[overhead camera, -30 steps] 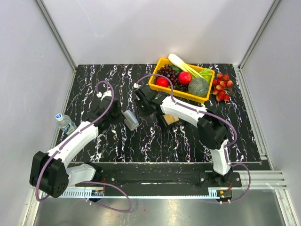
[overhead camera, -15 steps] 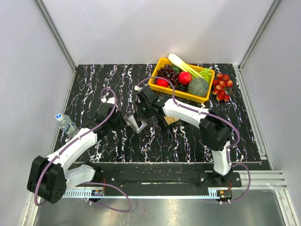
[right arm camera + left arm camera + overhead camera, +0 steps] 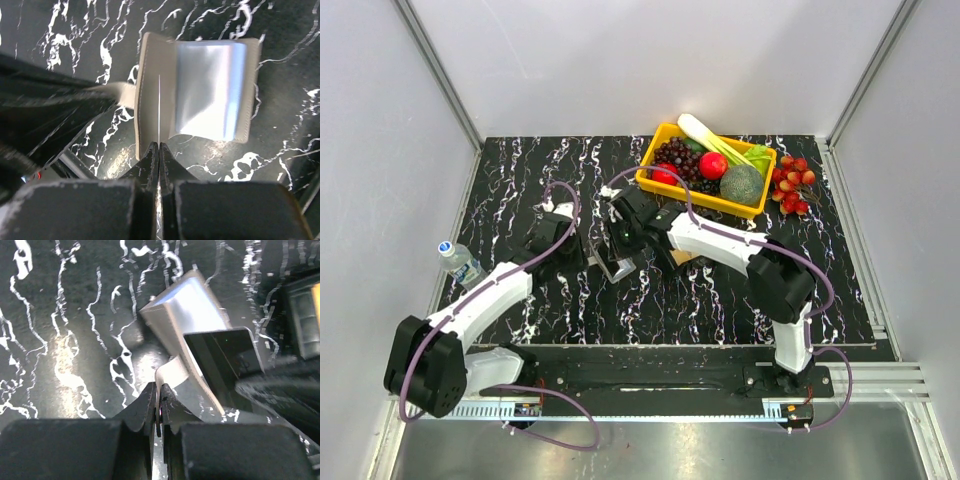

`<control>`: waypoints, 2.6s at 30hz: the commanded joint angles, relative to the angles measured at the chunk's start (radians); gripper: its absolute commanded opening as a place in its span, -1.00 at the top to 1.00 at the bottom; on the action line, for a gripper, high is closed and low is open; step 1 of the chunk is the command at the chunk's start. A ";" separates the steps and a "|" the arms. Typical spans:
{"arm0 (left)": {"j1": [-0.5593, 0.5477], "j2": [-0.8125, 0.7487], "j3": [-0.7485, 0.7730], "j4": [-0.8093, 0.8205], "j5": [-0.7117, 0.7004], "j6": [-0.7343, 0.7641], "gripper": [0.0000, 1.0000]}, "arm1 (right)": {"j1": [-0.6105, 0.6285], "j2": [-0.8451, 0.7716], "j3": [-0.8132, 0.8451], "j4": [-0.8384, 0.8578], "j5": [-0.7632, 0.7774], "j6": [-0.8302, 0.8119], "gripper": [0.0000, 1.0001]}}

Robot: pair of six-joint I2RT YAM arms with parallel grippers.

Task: Put the credit cards into the card holder
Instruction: Insert the credit card into the card holder.

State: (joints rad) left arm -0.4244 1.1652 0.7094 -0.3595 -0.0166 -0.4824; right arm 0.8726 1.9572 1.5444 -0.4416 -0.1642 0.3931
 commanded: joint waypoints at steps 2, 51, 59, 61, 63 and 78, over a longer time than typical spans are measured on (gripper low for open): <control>0.009 0.071 0.029 -0.145 -0.140 -0.085 1.00 | 0.058 -0.027 0.046 0.032 -0.098 -0.071 1.00; 0.010 0.232 0.087 -0.150 -0.244 -0.068 1.00 | -0.061 -0.049 0.002 0.078 -0.050 -0.016 1.00; 0.010 0.215 0.091 -0.144 -0.237 -0.062 1.00 | -0.061 -0.046 0.005 0.081 -0.067 -0.005 1.00; 0.010 0.205 0.090 -0.145 -0.232 -0.061 1.00 | -0.061 -0.055 0.005 0.083 -0.064 -0.002 1.00; 0.010 0.183 0.082 -0.128 -0.221 -0.056 1.00 | -0.061 -0.066 0.003 0.089 -0.063 -0.002 1.00; 0.010 0.117 0.087 -0.090 -0.134 -0.044 1.00 | -0.061 -0.089 0.008 0.107 -0.061 0.038 1.00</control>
State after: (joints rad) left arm -0.4187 1.3128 0.7662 -0.5014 -0.1936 -0.5457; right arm 0.8078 1.9419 1.5433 -0.3836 -0.2047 0.4076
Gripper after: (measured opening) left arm 0.086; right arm 0.010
